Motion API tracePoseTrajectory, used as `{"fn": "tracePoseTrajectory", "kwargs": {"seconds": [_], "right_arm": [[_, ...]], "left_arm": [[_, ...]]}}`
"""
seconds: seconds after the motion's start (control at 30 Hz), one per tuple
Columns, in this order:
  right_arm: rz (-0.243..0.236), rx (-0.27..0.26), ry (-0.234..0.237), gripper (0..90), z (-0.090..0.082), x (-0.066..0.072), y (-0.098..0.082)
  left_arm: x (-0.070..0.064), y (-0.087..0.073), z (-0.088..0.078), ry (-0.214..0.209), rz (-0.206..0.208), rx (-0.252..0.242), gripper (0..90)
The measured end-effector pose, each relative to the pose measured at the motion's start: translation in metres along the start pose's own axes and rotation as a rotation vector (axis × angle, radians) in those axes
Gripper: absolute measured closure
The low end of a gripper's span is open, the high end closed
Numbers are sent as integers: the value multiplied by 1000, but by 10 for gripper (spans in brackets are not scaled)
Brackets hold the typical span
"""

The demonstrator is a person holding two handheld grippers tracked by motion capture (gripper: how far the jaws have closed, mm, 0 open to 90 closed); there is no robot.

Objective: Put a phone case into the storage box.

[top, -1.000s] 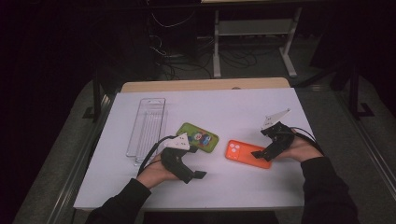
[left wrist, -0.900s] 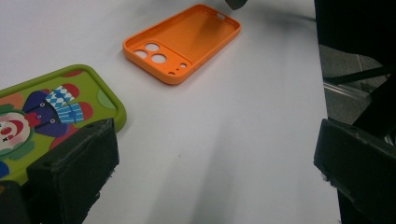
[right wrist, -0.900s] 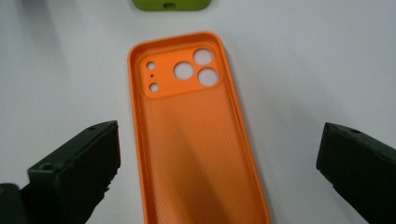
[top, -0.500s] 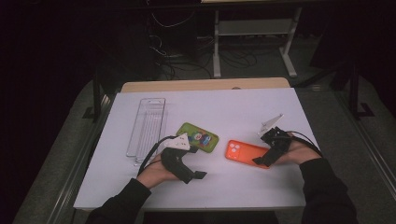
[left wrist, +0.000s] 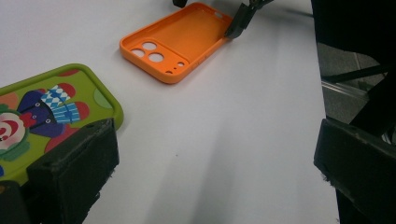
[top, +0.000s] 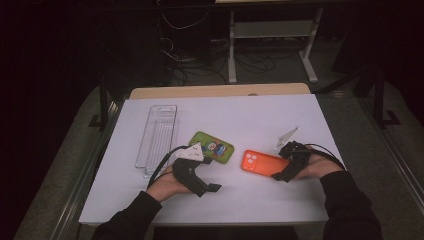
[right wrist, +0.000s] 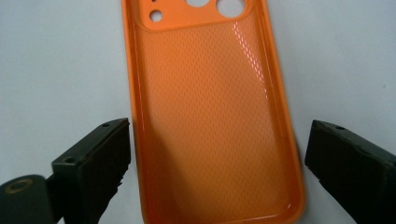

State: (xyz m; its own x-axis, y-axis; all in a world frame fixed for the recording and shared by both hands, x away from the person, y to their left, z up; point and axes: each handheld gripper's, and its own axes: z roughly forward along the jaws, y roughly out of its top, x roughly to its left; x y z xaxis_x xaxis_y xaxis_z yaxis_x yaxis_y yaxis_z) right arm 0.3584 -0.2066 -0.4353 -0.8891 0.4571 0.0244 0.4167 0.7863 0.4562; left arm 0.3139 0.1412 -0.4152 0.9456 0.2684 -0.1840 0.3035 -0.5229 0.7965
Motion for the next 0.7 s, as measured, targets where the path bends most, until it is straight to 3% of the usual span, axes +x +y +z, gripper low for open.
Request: {"fn": "tracePoseTrajectory", "kwargs": {"seconds": [0.33, 0.7], "right_arm": [[-58, 25, -13, 117, 4, 3, 0], [-67, 7, -15, 141, 2, 5, -2]], "left_arm": [[0, 0, 1, 1, 0, 0, 0], [1, 0, 1, 6, 3, -1, 0]]}}
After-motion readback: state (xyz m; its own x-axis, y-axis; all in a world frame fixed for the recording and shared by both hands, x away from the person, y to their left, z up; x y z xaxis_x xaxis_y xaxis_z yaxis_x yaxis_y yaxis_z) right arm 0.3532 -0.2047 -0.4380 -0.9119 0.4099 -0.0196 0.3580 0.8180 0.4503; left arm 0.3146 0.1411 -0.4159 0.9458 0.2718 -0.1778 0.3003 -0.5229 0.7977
